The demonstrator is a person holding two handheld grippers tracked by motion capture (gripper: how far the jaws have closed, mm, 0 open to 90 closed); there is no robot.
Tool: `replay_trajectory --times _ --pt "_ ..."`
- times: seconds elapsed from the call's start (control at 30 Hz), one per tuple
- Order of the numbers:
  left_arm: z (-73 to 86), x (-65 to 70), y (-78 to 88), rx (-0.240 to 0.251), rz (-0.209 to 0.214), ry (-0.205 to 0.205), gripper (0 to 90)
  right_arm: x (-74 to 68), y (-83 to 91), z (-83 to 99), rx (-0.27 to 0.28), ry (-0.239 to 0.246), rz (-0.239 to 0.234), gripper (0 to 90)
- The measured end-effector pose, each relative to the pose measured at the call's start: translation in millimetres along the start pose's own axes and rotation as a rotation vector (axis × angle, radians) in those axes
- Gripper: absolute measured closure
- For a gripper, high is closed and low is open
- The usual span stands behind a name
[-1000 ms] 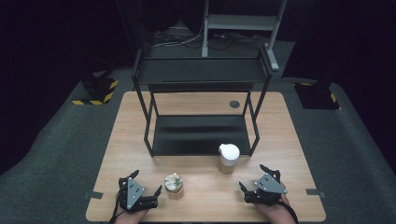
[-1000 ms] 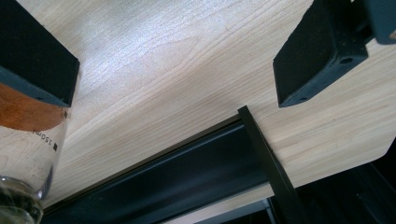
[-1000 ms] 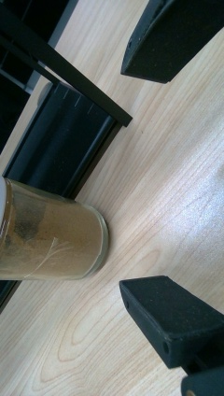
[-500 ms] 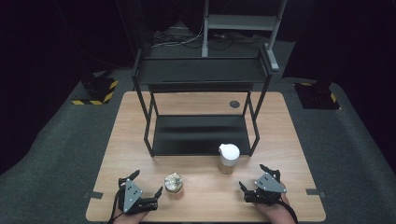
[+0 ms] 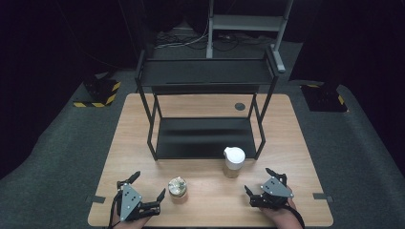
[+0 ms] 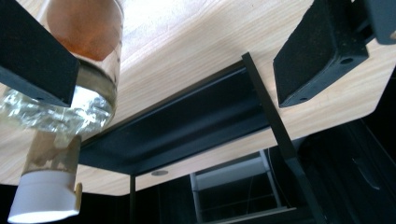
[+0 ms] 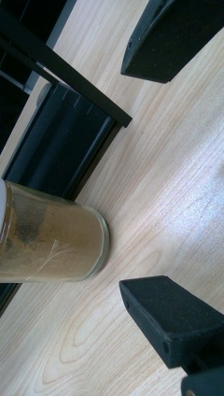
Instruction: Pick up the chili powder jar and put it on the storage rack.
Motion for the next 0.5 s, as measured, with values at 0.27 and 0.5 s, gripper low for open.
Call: replay_trajectory --times 0.27,0.5 --pt "-6.4 5.4 2.4 0.026 0.031 -0.007 0.4 0.0 -0.1 -0.2 -0.001 0.001 -0.001 0.0" --pt "-8.4 12.7 -1.5 0.043 0.073 -0.007 0.4 0.1 0.1 0.1 0.001 0.000 0.000 0.0"
Point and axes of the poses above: each handheld gripper's, and its own axes: y roughly backward along the jaws, z roughly out of its underside, x roughly to its right, the point moved 3 cm from there along -y, roughly forward along the jaws
